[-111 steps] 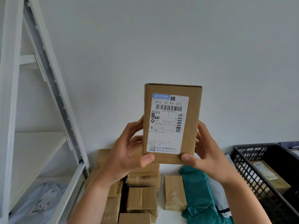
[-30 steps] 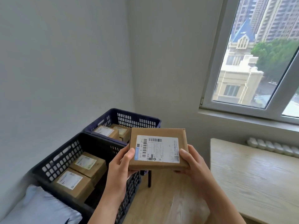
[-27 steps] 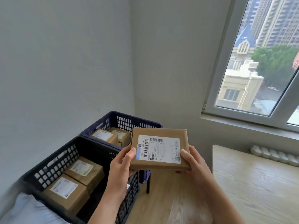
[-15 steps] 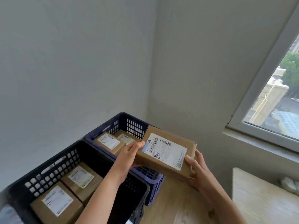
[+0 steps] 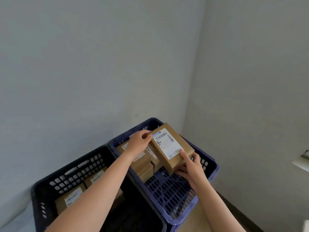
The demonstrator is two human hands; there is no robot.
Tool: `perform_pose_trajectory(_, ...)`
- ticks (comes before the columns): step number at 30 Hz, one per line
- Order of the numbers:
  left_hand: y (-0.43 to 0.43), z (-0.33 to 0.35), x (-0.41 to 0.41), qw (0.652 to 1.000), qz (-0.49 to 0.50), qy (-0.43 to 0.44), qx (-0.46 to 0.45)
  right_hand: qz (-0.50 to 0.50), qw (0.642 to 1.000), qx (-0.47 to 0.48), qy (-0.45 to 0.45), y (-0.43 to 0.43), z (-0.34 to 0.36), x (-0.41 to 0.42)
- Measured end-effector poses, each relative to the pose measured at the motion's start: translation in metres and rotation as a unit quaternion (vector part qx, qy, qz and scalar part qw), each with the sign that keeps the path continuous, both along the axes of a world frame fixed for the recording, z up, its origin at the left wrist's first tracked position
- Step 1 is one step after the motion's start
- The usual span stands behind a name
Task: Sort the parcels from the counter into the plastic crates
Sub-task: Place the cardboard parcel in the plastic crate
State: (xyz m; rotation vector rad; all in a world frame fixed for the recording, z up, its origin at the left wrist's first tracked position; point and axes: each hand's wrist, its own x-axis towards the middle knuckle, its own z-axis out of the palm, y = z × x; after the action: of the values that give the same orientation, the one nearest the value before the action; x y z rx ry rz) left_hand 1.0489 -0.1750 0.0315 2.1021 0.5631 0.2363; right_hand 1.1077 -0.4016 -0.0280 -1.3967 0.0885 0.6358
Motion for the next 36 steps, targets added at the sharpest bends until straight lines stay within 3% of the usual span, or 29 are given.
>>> perform_pose_trajectory(3, 0.016, -0.015, 0.036, 0.998, 0.026, 0.047, 0.045, 0.018, 0.999, 0.018, 0.031, 0.022, -0.021, 0.038)
perform_pose_trajectory(11, 0.046, -0.049, 0.100, 0.986, 0.081, 0.135, 0.061, 0.080, 0.995, -0.012, 0.056, 0.073, -0.063, 0.117)
perform_pose_trajectory(15, 0.064, -0.070, 0.111, 0.974, 0.097, 0.181, 0.091, 0.141, 0.984, -0.105, -0.003, 0.097, -0.080, 0.139)
perform_pose_trajectory(20, 0.074, -0.106, 0.101, 0.927, 0.034, 0.327, 0.183, 0.261, 0.938, -0.204, -0.101, 0.110, -0.127, 0.148)
perform_pose_trajectory(24, 0.077, -0.122, 0.097, 0.919, 0.027, 0.334, 0.206, 0.291, 0.916, -0.244, -0.128, 0.132, -0.171, 0.167)
perform_pose_trajectory(30, 0.072, -0.124, 0.106, 0.908, 0.079, 0.346, 0.223, 0.321, 0.910, -0.225, -0.133, 0.151, -0.159, 0.174)
perform_pose_trajectory(36, 0.067, -0.118, 0.113, 0.890, 0.092, 0.371, 0.250, 0.333, 0.892, -0.275, -0.133, 0.155, -0.163, 0.180)
